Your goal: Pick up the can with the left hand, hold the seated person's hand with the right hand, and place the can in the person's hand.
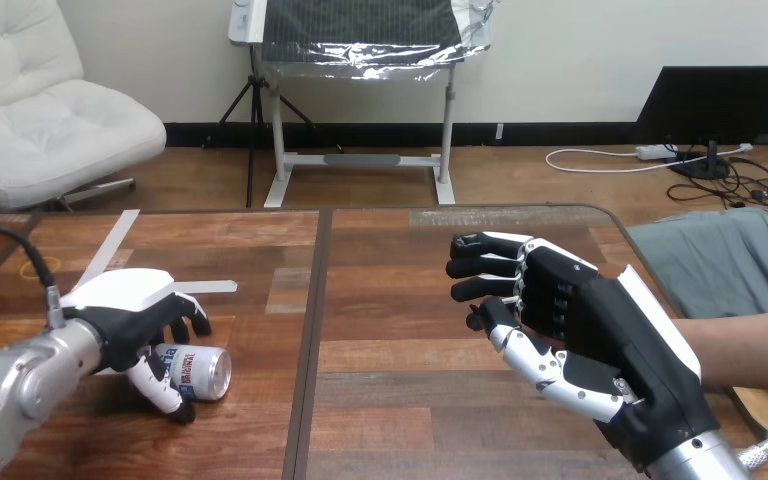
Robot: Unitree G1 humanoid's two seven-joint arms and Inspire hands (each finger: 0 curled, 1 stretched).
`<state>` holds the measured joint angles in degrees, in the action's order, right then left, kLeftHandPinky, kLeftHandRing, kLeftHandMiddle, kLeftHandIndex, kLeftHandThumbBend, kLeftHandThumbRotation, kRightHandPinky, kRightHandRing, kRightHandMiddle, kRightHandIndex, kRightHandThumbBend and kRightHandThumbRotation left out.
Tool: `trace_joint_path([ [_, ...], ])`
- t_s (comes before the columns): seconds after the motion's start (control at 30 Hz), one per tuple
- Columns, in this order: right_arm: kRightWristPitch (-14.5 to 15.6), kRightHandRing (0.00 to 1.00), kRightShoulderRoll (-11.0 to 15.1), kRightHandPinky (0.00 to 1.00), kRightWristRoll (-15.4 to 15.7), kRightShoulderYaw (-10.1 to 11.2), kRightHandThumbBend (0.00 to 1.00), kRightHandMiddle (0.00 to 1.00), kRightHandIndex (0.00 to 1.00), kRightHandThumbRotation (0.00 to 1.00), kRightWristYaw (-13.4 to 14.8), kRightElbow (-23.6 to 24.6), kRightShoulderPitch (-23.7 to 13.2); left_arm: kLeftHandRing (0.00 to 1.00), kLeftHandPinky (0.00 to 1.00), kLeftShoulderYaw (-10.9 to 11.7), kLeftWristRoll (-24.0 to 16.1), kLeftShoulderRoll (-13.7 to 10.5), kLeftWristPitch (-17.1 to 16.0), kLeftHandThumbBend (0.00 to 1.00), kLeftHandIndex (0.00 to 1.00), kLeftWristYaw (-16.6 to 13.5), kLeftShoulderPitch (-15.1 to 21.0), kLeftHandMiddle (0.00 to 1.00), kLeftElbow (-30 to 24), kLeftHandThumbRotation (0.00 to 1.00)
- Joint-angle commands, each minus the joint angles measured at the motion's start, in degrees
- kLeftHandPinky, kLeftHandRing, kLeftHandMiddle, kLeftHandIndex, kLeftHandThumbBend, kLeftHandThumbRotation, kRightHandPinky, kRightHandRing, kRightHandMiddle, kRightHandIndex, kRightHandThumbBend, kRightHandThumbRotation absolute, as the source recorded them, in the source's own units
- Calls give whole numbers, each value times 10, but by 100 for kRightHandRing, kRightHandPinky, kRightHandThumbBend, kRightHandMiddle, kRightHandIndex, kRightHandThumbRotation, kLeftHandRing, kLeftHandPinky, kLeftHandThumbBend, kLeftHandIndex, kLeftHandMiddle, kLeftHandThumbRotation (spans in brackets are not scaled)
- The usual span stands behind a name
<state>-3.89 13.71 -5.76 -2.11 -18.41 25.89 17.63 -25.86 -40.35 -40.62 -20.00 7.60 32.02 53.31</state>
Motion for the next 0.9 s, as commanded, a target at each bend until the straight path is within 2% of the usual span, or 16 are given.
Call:
trace_joint_path([
  [0.0, -1, 71, 2, 61, 1, 3, 27, 75, 74, 0, 2, 20, -33, 63, 60, -6, -5, 0, -8, 78, 66, -12, 3, 66, 45, 9],
  [0.2, 0, 71, 3, 61, -2, 5, 27, 75, 74, 0, 2, 22, -32, 57, 57, -11, -5, 11, -5, 72, 61, -22, 9, 60, 71, 7],
  [0.37, 4, 71, 5, 60, 1, 5, 27, 74, 74, 0, 3, 25, -31, 51, 50, -18, -9, 19, -12, 69, 57, -46, 13, 55, 99, 4],
  [0.6, 8, 71, 7, 60, -1, 6, 27, 74, 73, 0, 1, 29, -31, 43, 41, -14, -1, 27, -25, 66, 51, -71, 13, 46, 125, 1],
  [0.77, 6, 71, 8, 60, -1, 6, 27, 73, 72, 0, 0, 28, -31, 47, 48, -19, -3, 30, -27, 62, 49, -79, 15, 47, 136, 0],
  [0.87, 5, 71, 8, 60, -4, 6, 26, 73, 72, 0, -3, 26, -31, 48, 48, -26, -8, 31, -30, 61, 49, -90, 16, 47, 141, 0],
])
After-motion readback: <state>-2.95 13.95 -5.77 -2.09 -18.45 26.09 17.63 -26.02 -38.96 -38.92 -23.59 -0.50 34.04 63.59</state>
